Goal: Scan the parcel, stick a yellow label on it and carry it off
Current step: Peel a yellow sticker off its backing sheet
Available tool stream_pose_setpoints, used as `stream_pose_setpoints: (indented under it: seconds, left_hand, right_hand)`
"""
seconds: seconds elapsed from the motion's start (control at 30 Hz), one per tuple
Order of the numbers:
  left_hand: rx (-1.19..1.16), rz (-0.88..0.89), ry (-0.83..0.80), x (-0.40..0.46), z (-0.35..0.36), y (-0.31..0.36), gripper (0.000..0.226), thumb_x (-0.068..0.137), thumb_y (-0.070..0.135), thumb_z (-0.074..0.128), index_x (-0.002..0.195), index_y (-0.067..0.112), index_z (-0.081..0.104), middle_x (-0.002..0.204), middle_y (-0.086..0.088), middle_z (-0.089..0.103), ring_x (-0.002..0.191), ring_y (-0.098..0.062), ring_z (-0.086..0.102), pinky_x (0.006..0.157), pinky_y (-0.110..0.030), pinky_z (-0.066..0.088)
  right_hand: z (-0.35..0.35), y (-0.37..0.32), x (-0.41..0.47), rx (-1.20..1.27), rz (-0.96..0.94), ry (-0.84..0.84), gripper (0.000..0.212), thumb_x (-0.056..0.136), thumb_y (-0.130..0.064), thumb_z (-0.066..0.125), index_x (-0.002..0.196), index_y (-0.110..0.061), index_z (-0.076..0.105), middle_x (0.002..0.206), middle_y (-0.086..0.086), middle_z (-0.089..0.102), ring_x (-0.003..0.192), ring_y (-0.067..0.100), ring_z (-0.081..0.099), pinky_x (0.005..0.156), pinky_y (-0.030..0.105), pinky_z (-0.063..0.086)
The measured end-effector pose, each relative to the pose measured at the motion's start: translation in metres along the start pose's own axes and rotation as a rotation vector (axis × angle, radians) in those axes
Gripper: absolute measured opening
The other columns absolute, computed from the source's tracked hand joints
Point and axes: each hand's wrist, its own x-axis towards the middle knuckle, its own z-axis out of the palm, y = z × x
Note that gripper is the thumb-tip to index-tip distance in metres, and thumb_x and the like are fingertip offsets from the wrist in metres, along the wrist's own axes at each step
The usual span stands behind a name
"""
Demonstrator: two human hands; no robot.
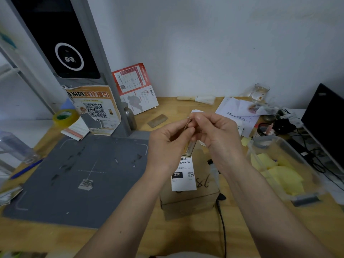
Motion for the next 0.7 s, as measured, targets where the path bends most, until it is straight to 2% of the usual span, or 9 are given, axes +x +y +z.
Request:
stream_pose_setpoints:
  seconds: [0.2, 0.4, 0.6, 0.7]
  left_hand:
    - [0.036, 0.038, 0.009, -0.0027, 0.0030, 0.0013, 0.027, 0.086, 0.008, 0.064, 0.102, 0.029, 0.071, 0.084, 0.017, 0.074, 0.088, -0.002, 0.070, 0.077, -0.016, 0.054]
    - [0.002, 0.025, 0.003, -0.0010, 0.0023, 0.0011, 0.024, 0.087, 0.008, 0.064, 0.106, 0.018, 0.071, 0.099, 0.013, 0.073, 0.094, -0.001, 0.068, 0.081, -0.015, 0.053]
    - [-0.021, -0.002, 0.012, 0.0025, 0.0013, 0.0000, 0.024, 0.086, 0.007, 0.066, 0.101, 0.025, 0.072, 0.086, 0.020, 0.073, 0.092, 0.001, 0.068, 0.077, -0.013, 0.052]
    - [-0.018, 0.011, 0.010, 0.0019, 0.0011, 0.0001, 0.023, 0.086, 0.008, 0.065, 0.104, 0.021, 0.072, 0.092, 0.016, 0.074, 0.093, 0.000, 0.069, 0.078, -0.014, 0.053]
  right_hand:
    - [-0.0006, -0.0013, -0.0003, -0.021, -0.021, 0.041, 0.007, 0.077, 0.002, 0.070, 0.078, -0.006, 0.071, 0.068, 0.010, 0.068, 0.058, 0.021, 0.059, 0.054, 0.026, 0.050]
    - [-0.0029, 0.0000, 0.0009, 0.006, -0.033, 0.021, 0.009, 0.079, 0.003, 0.067, 0.083, -0.002, 0.073, 0.071, 0.010, 0.071, 0.054, 0.018, 0.059, 0.054, 0.024, 0.050]
    - [-0.0046, 0.0009, 0.0033, -0.011, -0.043, -0.002, 0.014, 0.082, 0.005, 0.063, 0.086, -0.004, 0.074, 0.076, 0.013, 0.072, 0.055, 0.020, 0.057, 0.057, 0.026, 0.051]
    - [-0.0043, 0.0009, 0.0027, -0.015, -0.043, 0.001, 0.013, 0.081, 0.004, 0.065, 0.086, -0.004, 0.074, 0.076, 0.012, 0.072, 0.056, 0.020, 0.058, 0.057, 0.026, 0.051]
